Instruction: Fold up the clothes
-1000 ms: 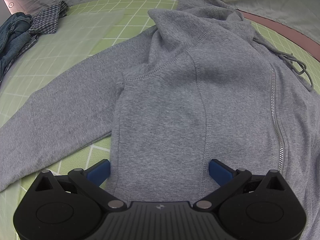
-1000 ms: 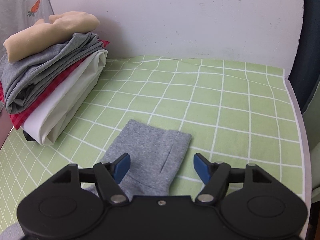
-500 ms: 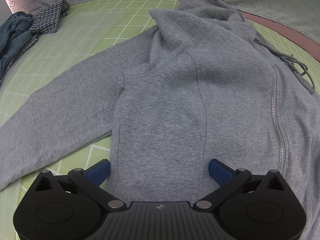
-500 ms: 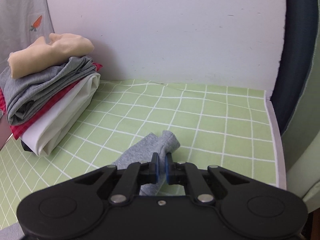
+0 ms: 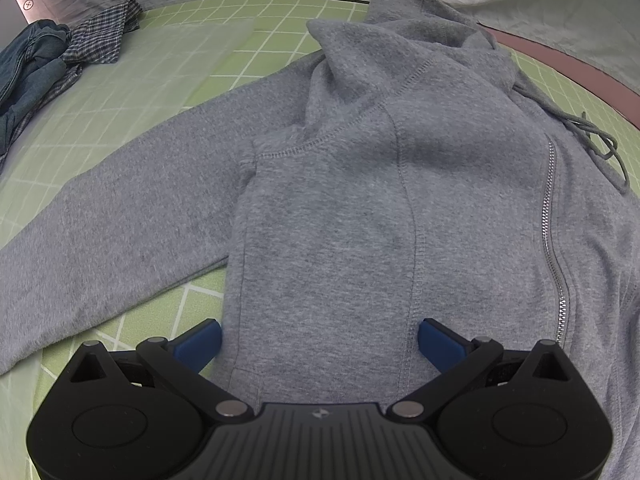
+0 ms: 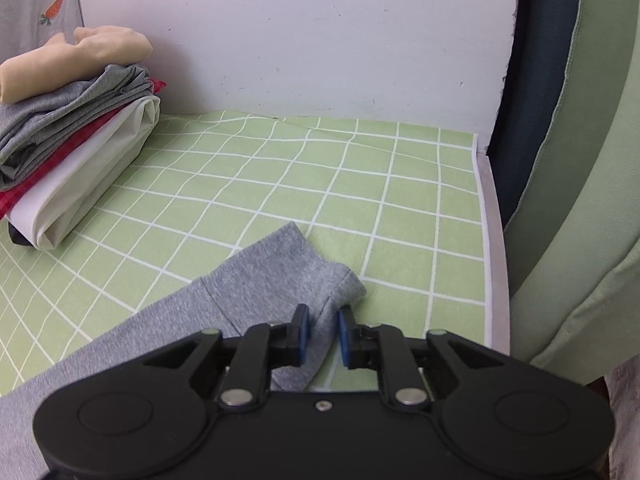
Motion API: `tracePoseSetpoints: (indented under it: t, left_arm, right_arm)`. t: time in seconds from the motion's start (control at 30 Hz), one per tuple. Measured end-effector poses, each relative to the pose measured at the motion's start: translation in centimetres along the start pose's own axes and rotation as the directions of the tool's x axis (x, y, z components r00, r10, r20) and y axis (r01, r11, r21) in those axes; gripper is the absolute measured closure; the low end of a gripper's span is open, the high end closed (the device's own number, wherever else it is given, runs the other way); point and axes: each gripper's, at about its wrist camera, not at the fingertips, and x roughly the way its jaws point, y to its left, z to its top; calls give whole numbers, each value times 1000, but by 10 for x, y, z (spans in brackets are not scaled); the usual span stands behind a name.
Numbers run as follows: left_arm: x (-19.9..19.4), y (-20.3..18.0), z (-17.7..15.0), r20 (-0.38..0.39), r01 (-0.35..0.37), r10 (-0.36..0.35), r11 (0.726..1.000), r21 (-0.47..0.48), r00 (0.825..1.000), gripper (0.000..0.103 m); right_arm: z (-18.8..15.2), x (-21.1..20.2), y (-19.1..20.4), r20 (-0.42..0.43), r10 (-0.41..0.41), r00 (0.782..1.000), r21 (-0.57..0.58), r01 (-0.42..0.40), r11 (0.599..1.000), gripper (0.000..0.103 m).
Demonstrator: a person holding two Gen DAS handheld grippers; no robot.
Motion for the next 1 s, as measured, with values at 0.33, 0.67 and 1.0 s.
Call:
tracePoseSetpoints:
  t: [0.33, 0.67, 1.0]
  left_arm:
    - [-66, 80, -39, 154, -95, 108, 991, -90, 982, 0]
    - [-59, 151, -41, 141, -211, 214, 977, -37, 967, 1]
    - [-37, 157, -33, 173, -178, 148, 969, 173, 974, 34]
  right_arm:
    - [-27, -71, 33, -1, 205, 979, -137, -203, 970, 21]
    - [-135, -158, 119, -155, 399, 904, -384, -427, 818, 19]
    - [-207, -230, 151, -209, 420, 883, -536, -463, 706, 19]
